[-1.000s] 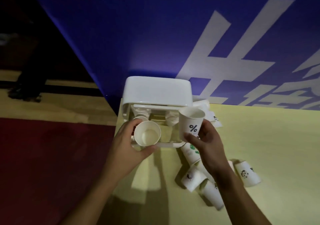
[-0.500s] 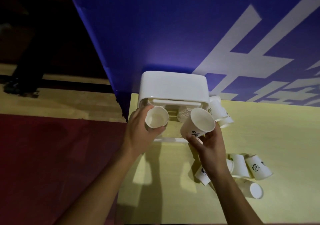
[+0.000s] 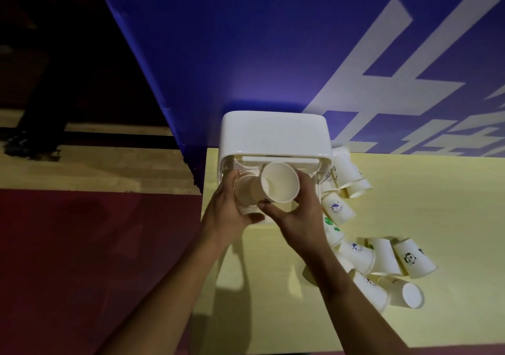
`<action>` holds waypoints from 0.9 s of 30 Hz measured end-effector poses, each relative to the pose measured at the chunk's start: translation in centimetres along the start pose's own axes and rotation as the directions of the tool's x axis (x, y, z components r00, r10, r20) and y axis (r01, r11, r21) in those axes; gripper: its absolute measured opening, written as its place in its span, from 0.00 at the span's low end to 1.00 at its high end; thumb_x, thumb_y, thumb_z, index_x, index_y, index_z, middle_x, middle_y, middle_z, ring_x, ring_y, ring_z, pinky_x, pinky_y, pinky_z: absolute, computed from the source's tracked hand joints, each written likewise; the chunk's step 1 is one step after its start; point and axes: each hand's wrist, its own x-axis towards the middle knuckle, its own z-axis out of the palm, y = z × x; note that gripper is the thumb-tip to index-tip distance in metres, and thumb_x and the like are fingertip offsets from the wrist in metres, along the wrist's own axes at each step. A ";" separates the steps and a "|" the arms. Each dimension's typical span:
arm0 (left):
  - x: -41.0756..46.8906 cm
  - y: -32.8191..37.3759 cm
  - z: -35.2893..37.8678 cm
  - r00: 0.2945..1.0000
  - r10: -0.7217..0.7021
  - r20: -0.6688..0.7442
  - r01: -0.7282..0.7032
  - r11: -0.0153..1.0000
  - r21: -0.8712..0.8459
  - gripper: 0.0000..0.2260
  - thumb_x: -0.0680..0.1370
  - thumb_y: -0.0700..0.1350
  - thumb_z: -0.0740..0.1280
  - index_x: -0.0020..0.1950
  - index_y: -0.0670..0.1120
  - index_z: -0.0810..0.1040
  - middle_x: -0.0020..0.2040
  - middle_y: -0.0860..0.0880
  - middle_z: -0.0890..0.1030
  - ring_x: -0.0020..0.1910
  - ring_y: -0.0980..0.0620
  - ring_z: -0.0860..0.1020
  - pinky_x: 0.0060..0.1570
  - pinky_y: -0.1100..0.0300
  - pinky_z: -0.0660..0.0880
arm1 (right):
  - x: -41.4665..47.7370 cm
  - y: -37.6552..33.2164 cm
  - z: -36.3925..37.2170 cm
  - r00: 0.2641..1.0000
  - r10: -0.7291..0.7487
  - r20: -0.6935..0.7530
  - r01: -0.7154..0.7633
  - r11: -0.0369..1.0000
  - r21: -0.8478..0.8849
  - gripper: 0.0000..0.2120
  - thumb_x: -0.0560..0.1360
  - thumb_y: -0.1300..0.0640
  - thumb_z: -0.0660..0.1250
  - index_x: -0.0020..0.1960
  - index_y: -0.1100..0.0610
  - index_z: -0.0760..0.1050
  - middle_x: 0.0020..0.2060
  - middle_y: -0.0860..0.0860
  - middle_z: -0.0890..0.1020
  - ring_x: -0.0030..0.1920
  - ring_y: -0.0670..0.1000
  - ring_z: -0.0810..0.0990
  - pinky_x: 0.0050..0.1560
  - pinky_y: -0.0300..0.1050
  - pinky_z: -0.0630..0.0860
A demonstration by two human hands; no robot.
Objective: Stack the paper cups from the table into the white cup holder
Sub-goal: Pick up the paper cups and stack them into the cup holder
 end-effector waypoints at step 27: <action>-0.4 -0.9 -0.5 0.987 -0.151 -0.046 0.139 0.970 -0.201 0.18 0.83 0.47 0.63 0.71 0.61 0.76 0.60 0.58 0.83 0.57 0.64 0.81 0.55 0.64 0.78 | 1.3 4.9 4.6 0.973 0.131 0.192 -0.131 0.991 -0.014 0.34 0.70 0.49 0.80 0.73 0.50 0.72 0.66 0.44 0.79 0.66 0.43 0.78 0.65 0.43 0.78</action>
